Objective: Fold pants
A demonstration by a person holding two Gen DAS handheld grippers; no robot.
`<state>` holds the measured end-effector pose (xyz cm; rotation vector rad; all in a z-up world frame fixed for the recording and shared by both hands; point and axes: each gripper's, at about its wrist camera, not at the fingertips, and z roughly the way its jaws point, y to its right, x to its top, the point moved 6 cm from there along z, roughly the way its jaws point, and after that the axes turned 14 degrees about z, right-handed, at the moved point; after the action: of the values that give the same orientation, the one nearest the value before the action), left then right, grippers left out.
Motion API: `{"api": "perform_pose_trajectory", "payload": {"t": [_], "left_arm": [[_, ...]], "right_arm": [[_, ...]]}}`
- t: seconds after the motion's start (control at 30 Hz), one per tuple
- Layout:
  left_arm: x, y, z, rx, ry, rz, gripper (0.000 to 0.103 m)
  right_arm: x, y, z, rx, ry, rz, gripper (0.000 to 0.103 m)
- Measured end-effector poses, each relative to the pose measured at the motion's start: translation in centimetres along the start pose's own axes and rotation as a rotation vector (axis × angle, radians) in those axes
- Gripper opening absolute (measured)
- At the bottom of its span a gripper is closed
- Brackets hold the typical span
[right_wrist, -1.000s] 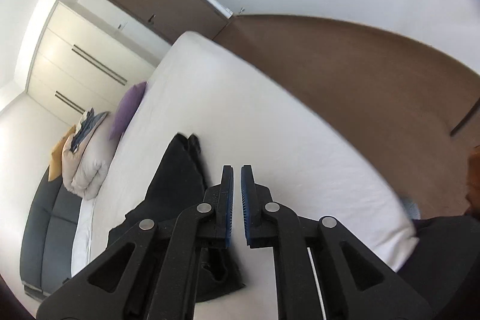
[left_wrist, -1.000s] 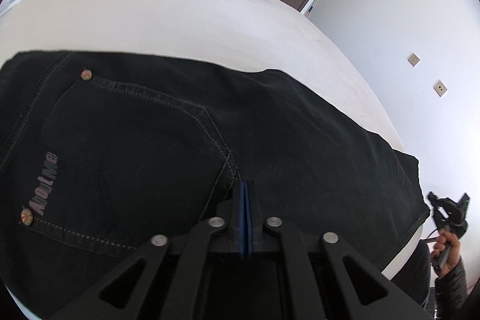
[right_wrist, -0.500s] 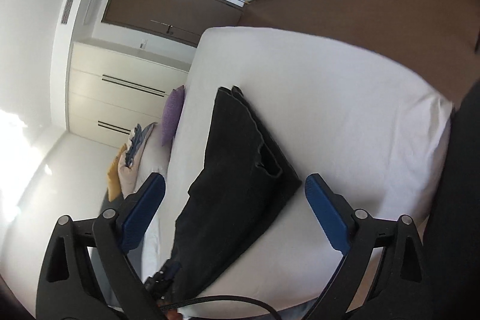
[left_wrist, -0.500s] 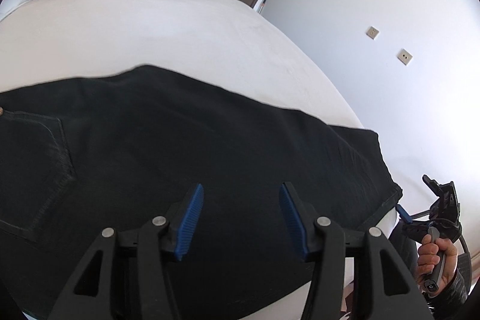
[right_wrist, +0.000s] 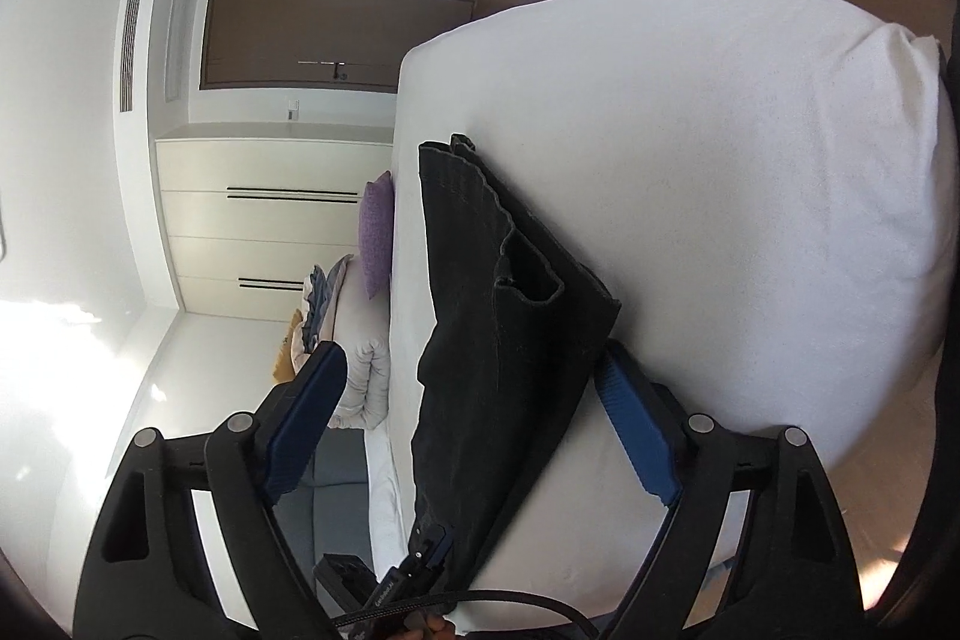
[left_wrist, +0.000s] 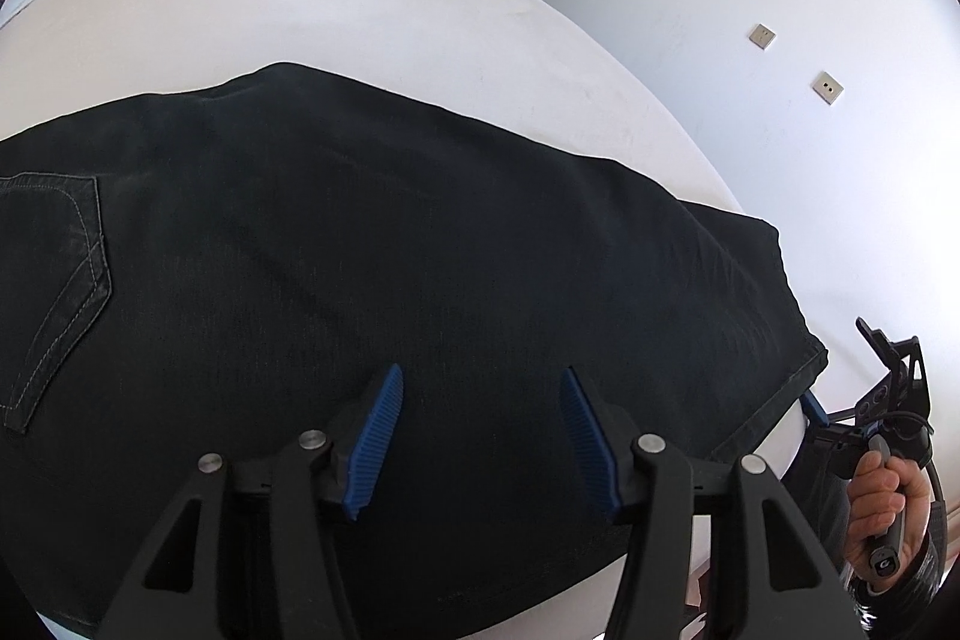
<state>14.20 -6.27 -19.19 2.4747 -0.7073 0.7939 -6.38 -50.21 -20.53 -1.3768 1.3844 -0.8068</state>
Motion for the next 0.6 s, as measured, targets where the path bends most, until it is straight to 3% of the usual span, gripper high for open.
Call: {"api": "perform_pose_trajectory", "payload": {"t": [0.17,0.23,0.4,0.53,0.6], "left_arm": [[-0.1,0.0,0.0,0.001,-0.003,0.001,0.058],[-0.2,-0.1,0.0,-0.001,-0.001,-0.002,0.058],[-0.3,-0.2,0.0,-0.007,0.005,-0.009,0.058],[-0.4,-0.4,-0.1,-0.016,0.011,-0.020,0.058],[-0.4,-0.5,-0.2,-0.021,0.014,-0.025,0.058]], "right_arm": [[0.3,-1.0,1.6,-0.002,0.011,0.006,0.082],[0.4,-1.4,2.3,-0.020,0.022,-0.003,0.075],[0.7,-1.2,4.2,-0.073,0.027,0.013,0.033],[0.9,-1.3,4.9,-0.068,0.023,0.021,0.029],[0.9,-1.3,4.9,-0.076,0.020,0.014,0.018]]}}
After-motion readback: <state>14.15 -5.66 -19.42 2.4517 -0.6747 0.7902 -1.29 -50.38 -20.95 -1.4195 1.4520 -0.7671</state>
